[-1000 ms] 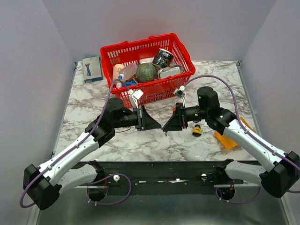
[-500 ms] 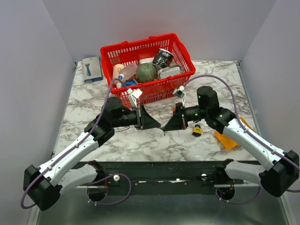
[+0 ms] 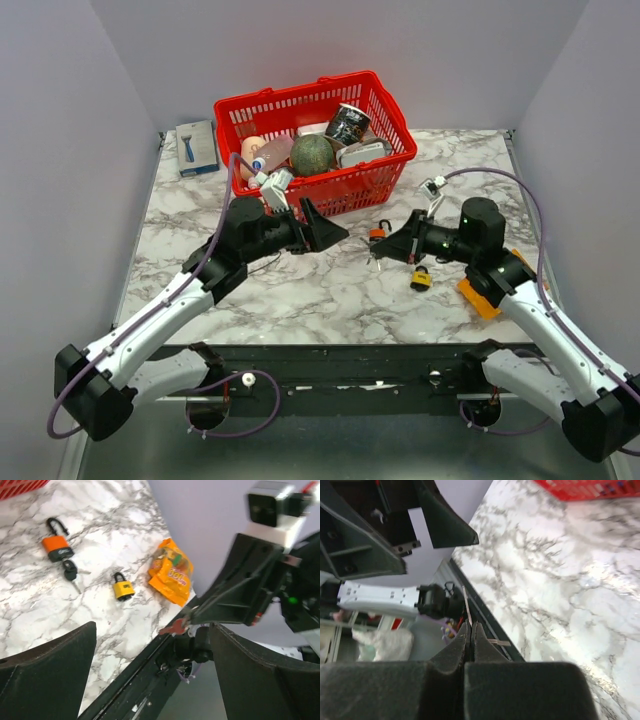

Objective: Unlock with the key

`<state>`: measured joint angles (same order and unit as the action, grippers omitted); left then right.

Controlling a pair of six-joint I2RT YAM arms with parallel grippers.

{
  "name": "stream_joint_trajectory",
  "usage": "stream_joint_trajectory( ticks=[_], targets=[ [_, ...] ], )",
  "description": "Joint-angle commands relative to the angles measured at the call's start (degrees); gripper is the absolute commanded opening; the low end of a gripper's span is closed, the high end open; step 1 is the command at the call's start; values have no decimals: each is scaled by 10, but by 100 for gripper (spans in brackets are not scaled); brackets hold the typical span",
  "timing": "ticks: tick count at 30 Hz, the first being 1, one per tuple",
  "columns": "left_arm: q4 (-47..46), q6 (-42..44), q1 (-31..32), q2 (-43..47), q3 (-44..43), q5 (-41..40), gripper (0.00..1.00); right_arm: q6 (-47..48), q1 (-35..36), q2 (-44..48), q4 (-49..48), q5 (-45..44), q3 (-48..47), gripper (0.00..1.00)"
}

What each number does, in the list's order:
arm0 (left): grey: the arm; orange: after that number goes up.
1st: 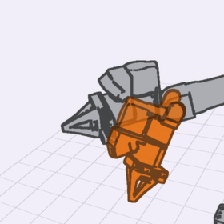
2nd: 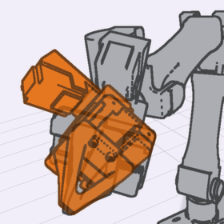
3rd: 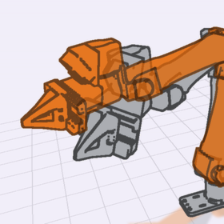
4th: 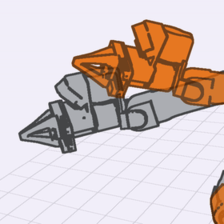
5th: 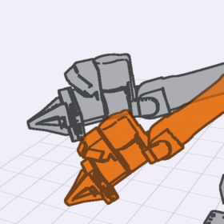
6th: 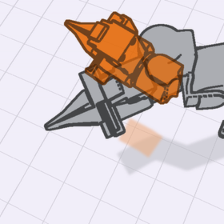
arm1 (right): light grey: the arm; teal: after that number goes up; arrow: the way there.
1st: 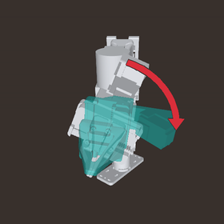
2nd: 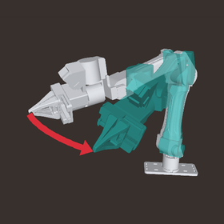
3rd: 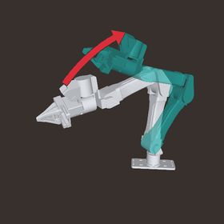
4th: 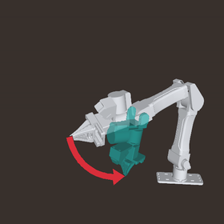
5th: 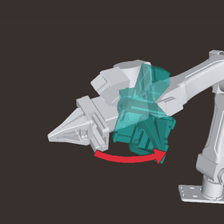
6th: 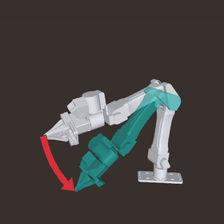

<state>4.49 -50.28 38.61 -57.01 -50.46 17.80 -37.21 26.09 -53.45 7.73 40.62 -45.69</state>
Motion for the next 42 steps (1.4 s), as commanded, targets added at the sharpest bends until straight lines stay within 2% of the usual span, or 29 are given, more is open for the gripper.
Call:
stream_joint_trajectory(
  ticks=[1, 2, 4, 7, 9, 15, 19, 26, 32, 35, 38, 42],
  targets=[
    [7, -20, 1, -73, -10, -31, 99, -37, -31, 43, -24, -111, 15, 1],
    [13, -4, 8, -85, -24, -31, 99, -44, -45, 50, -17, -130, 14, 1],
    [57, 72, 58, -120, -85, -94, 99, -48, -60, 60, 25, -192, 4, 0],
    [93, 98, 98, -177, -149, -137, 99, -43, -78, 62, 96, -284, -27, 1],
    [113, 93, 109, -210, -175, -141, 99, -25, -95, 57, 125, -307, -45, 1],
    [233, 126, 178, -376, -348, -200, 99, 6, -159, 49, 160, -354, -91, 1],
    [254, 131, 206, -485, -437, -200, 99, 19, -217, 50, 189, -367, -104, 1],
    [287, 142, 219, -586, -533, -203, 99, 61, -252, 81, 228, -438, -144, 1],
    [228, 85, 208, -591, -509, -198, 99, 57, -252, 110, 235, -437, -137, 1],
    [214, 94, 206, -608, -521, -182, 99, 57, -253, 125, 236, -440, -136, 1],
    [242, 101, 212, -650, -563, -182, 99, 54, -253, 131, 236, -437, -137, 1],
    [336, 134, 229, -723, -640, -210, 97, 46, -253, 132, 237, -428, -137, 1]
  ],
)
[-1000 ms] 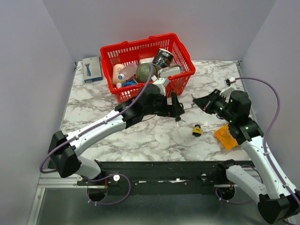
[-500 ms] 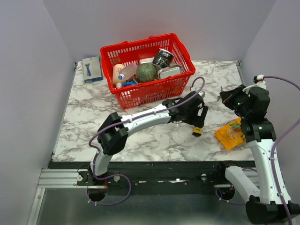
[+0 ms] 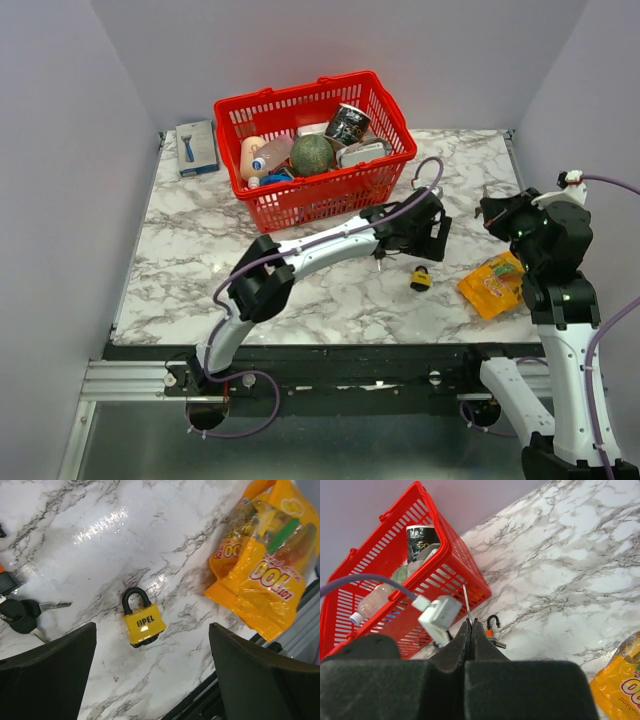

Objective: Unlock with the key

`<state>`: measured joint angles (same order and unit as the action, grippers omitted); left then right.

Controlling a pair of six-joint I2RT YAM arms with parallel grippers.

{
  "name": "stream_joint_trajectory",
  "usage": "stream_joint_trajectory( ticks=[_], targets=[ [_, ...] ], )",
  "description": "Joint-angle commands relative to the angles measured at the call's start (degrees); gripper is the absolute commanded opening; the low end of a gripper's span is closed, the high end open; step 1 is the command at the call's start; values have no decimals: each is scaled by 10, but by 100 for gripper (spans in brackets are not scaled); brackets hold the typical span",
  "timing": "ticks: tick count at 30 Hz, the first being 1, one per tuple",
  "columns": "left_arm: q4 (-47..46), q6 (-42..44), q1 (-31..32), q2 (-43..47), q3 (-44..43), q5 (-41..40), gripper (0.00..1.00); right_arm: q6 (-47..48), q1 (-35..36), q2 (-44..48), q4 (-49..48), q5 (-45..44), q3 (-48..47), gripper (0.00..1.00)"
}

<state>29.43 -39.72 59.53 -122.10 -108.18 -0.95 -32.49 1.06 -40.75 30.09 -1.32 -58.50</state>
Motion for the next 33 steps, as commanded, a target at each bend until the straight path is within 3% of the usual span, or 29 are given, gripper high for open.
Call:
stream_joint_trajectory(
  ticks=[1, 7, 17, 23, 30, 33],
  targets=[
    [103, 31, 23, -101, -97, -26, 96, -3, -3, 7, 14, -6, -10, 1],
    [171, 32, 33, -170, -180, -53, 90, -8, -3, 17, 15, -2, -1, 1],
    [195, 26, 37, -212, -186, -28, 84, -20, -2, 22, 9, 9, 10, 1],
    [199, 30, 38, -227, -181, 3, 53, -20, -2, 21, 7, 29, 19, 1],
    [139, 21, 30, -123, -71, -3, 3, 15, -3, 15, 3, 65, 30, 1],
    [94, -14, 12, -35, -9, -4, 0, 48, -2, 17, -4, 126, 38, 1]
  ],
)
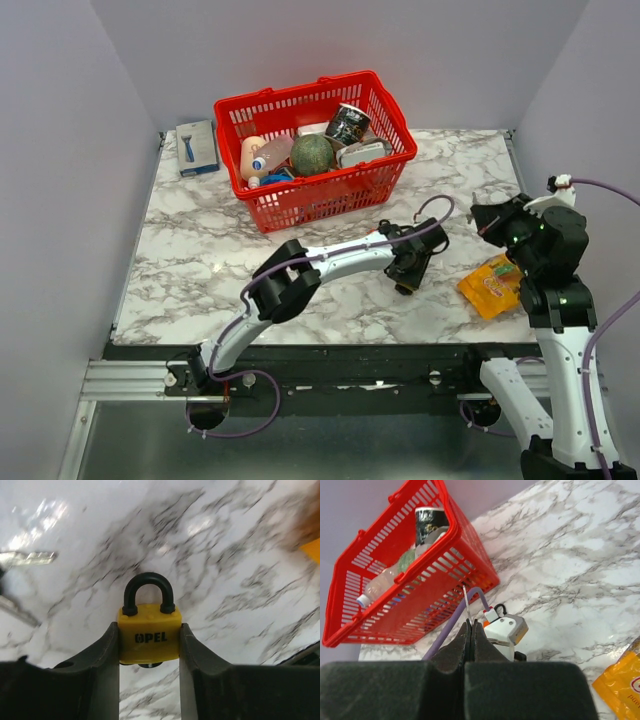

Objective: Unlock with the key

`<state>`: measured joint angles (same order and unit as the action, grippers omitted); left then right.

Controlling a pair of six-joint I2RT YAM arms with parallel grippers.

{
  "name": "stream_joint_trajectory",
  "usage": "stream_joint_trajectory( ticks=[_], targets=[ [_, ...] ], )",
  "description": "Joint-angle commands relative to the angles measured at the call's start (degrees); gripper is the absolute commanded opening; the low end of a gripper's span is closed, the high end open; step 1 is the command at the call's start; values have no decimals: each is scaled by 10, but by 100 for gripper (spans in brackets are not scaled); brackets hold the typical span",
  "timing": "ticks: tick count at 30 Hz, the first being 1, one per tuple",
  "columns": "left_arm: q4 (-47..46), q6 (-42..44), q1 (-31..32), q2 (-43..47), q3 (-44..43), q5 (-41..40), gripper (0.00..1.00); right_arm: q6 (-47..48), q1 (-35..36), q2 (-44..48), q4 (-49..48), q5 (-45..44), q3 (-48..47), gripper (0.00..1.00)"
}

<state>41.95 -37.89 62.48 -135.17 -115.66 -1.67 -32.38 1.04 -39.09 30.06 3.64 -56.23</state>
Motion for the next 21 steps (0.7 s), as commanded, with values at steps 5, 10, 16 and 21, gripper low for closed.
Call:
stream_joint_trajectory(
  ticks=[5, 10, 16, 21],
  targets=[
    [-95, -116, -54, 266, 195, 16, 0, 117, -1, 13, -31, 211, 36, 1],
    [-114, -240, -148, 389, 317, 109, 0, 185, 36, -6, 6, 312, 21, 1],
    [-106, -296, -175, 490, 413, 149, 0, 251, 201, -77, 77, 249, -17, 1],
    [-65, -302, -180, 518, 424, 148, 0, 248, 305, -112, 78, 190, -23, 1]
  ],
)
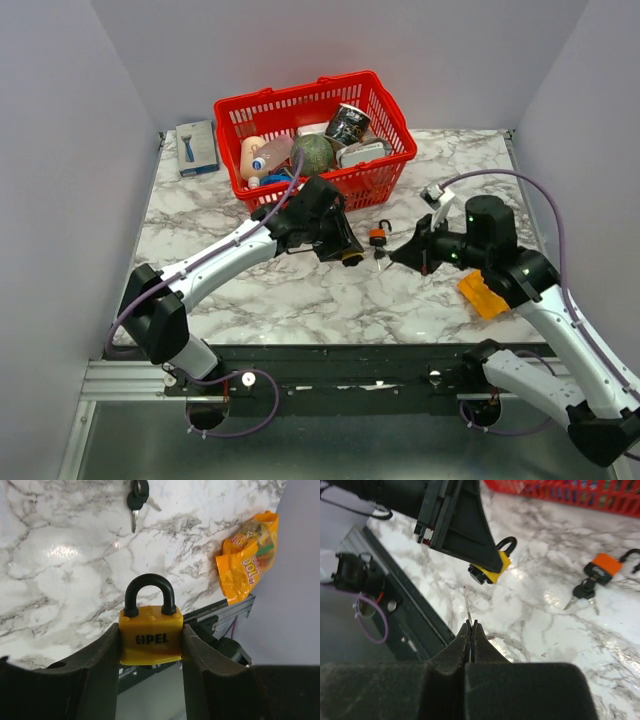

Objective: Unlock with the key

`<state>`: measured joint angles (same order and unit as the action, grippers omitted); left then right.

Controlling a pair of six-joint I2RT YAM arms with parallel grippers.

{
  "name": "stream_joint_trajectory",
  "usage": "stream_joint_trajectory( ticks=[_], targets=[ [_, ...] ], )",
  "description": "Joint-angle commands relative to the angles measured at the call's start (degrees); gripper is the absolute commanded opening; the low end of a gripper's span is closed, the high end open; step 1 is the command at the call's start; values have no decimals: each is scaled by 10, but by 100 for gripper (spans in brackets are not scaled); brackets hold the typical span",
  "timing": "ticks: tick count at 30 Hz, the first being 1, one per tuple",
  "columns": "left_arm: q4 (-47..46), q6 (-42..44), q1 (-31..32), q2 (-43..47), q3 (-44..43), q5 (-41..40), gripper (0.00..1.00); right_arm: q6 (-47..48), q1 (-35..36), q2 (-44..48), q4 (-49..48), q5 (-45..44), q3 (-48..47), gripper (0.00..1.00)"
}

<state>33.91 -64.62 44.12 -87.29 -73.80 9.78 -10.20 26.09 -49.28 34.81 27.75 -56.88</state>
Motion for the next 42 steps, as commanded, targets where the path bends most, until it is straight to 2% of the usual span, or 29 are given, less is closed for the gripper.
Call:
stream_joint_trajectory(
  ticks=[1, 6, 12, 42],
  targets=[
    [12, -38, 4, 50, 10, 38, 0, 28, 66, -24, 34, -62, -21, 1],
    [0, -58, 4, 78, 47, 45, 0, 16, 144, -65, 30, -123, -40, 1],
    [5, -61, 4, 105, 67, 52, 0, -2, 193, -109, 28, -167, -49, 1],
    [34, -50, 4, 104, 45, 52, 0, 34, 217, -129, 31, -168, -48, 1]
  ],
)
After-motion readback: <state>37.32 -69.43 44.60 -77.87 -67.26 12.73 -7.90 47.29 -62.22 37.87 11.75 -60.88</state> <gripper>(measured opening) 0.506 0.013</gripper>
